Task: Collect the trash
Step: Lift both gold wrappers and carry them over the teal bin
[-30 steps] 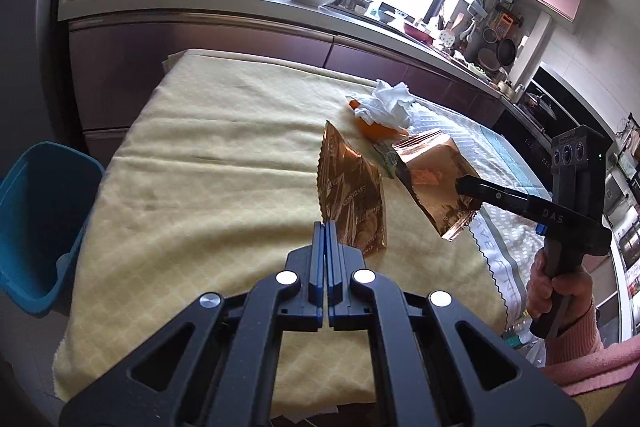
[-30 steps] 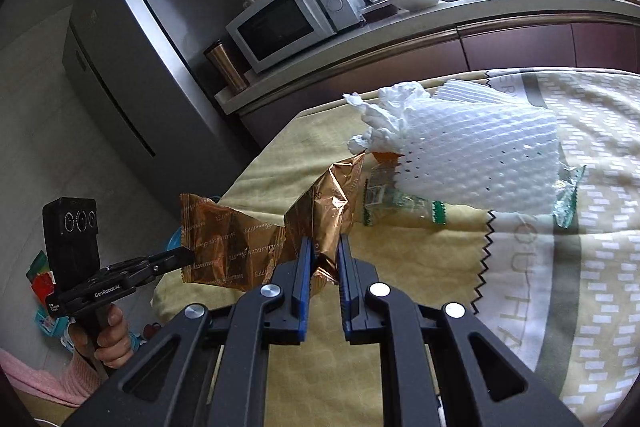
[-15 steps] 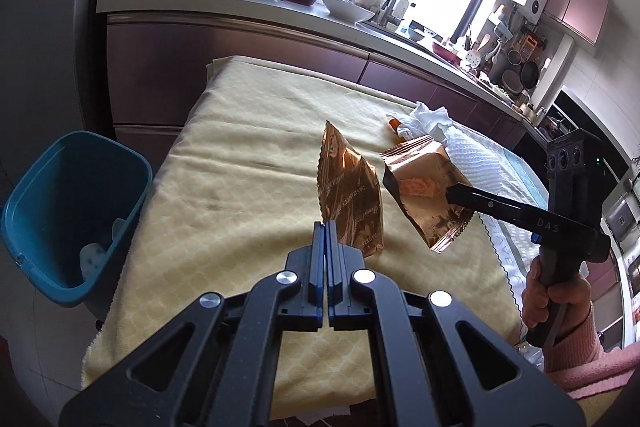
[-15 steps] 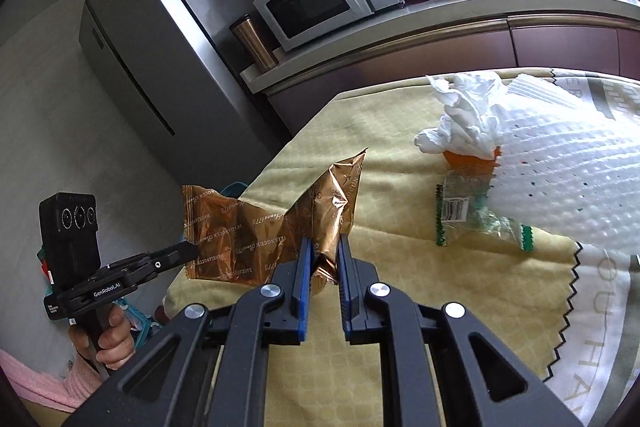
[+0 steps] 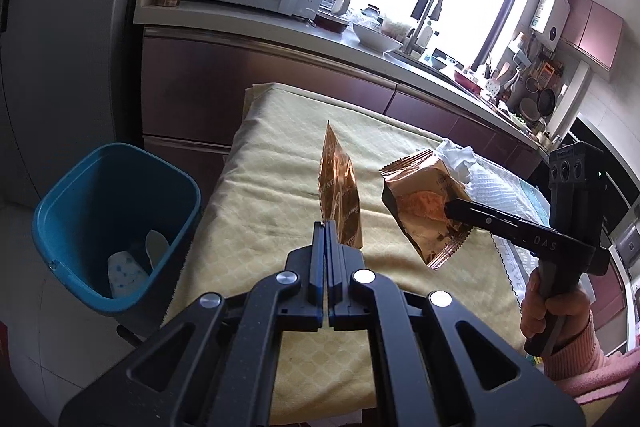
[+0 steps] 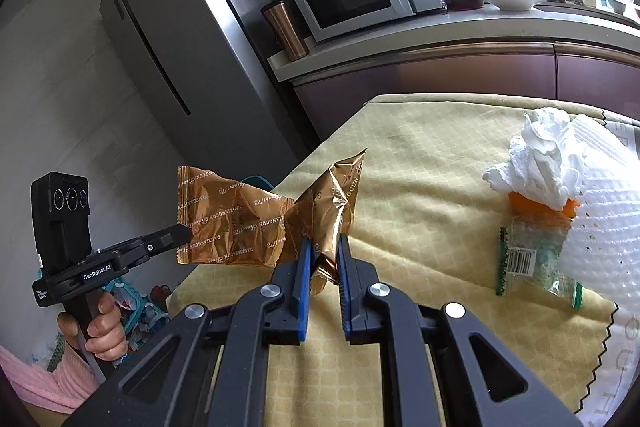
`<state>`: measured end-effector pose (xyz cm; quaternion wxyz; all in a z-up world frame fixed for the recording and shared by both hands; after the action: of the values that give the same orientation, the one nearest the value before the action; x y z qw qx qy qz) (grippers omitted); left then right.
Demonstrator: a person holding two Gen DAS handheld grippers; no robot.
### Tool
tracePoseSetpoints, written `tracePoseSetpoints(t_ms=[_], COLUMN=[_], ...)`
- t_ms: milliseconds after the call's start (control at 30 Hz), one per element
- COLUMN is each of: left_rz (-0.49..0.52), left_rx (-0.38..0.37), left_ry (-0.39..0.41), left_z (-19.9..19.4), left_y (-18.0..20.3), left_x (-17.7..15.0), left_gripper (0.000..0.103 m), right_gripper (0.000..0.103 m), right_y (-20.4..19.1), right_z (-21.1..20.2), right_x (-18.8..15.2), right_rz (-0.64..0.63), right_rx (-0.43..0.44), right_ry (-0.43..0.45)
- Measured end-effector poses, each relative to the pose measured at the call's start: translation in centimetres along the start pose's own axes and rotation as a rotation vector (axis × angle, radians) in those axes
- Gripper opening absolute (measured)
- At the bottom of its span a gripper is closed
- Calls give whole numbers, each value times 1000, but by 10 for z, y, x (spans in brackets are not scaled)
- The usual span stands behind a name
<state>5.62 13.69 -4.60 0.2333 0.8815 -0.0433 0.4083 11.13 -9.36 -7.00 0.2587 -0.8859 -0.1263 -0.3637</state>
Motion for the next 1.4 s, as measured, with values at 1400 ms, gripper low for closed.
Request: tracePoseSetpoints(t_ms=[1400], left_rz=[-123], left_rx=[201], left_ry=[92], left_z=[-45], left_y=[-81], left_x=[15], left_gripper=[1], right_gripper=[11], right_y=[-110], right_z=[77], right_x=[34], right_rz=[-254], right_rx=[113], right_ry=[-88])
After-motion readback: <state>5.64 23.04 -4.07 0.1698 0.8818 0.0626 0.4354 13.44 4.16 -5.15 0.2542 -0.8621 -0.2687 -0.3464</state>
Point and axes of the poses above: each gripper's, at about its wrist camera, not at the fingertips, and z roughly the way its jaws point, y to its right, x to its top, the point moved 4 cm from there along z, roughly the way its jaws point, and after that the axes turned 3 degrees about -x, right-handed, at the moved point
